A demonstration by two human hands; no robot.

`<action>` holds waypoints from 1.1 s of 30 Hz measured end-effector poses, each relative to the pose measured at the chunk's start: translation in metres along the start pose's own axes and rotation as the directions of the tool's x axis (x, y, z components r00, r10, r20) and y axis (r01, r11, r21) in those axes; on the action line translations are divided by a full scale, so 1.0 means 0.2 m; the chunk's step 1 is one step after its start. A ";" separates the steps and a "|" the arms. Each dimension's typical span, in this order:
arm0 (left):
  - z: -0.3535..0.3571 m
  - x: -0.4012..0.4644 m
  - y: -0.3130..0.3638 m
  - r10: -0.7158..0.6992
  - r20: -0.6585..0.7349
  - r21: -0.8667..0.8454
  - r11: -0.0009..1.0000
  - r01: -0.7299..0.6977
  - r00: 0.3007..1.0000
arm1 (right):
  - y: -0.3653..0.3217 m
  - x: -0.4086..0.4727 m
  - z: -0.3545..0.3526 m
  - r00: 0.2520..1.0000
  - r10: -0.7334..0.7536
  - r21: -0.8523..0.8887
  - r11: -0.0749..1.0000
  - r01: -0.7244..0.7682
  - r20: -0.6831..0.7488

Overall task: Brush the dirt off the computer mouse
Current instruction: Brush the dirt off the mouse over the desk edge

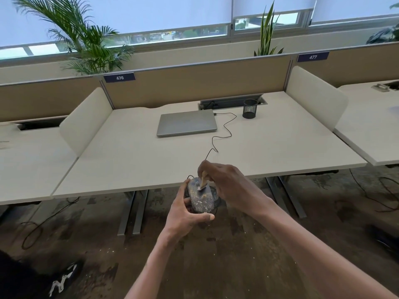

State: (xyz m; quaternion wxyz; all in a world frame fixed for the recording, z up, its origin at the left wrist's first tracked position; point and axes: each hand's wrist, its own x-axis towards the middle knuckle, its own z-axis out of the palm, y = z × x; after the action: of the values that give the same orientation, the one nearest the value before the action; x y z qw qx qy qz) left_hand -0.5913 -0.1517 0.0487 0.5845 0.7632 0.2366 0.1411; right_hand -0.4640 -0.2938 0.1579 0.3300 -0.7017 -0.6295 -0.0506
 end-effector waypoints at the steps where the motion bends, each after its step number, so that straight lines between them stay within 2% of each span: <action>1: 0.00 0.00 0.00 -0.004 0.001 -0.004 1.000 0.004 1.000 | 0.00 -0.01 0.00 1.000 -0.005 0.005 1.000 0.005 0.011; 4: 0.01 0.00 -0.01 -0.011 -0.002 -0.005 1.000 0.011 1.000 | 0.01 -0.02 0.00 1.000 0.001 0.004 1.000 -0.001 0.017; 10: 0.02 0.02 0.02 0.002 0.005 -0.010 1.000 -0.002 1.000 | 0.06 0.03 -0.01 0.993 0.038 -0.004 0.999 -0.039 -0.107; 18: 0.02 0.02 0.01 -0.015 0.007 -0.019 1.000 0.015 1.000 | 0.08 -0.01 0.01 0.997 0.053 0.009 0.999 -0.053 -0.054; 24: 0.02 0.03 0.02 0.004 -0.002 -0.044 0.999 -0.005 1.000 | 0.11 0.04 -0.02 0.978 0.097 0.033 0.995 -0.092 -0.184; 30: 0.00 0.03 0.01 0.002 -0.008 -0.043 0.999 -0.002 1.000 | 0.11 0.00 0.01 0.987 0.115 0.082 0.991 -0.107 -0.109; 33: 0.00 0.03 0.01 0.004 -0.008 -0.041 0.999 -0.004 1.000 | 0.13 0.00 0.00 0.981 0.138 0.112 0.986 -0.123 -0.135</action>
State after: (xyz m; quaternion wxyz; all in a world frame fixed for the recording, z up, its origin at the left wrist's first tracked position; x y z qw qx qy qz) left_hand -0.5859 -0.1501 0.0502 0.5986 0.7510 0.2346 0.1502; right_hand -0.4392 -0.2932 0.1475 0.4122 -0.7182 -0.5587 -0.0462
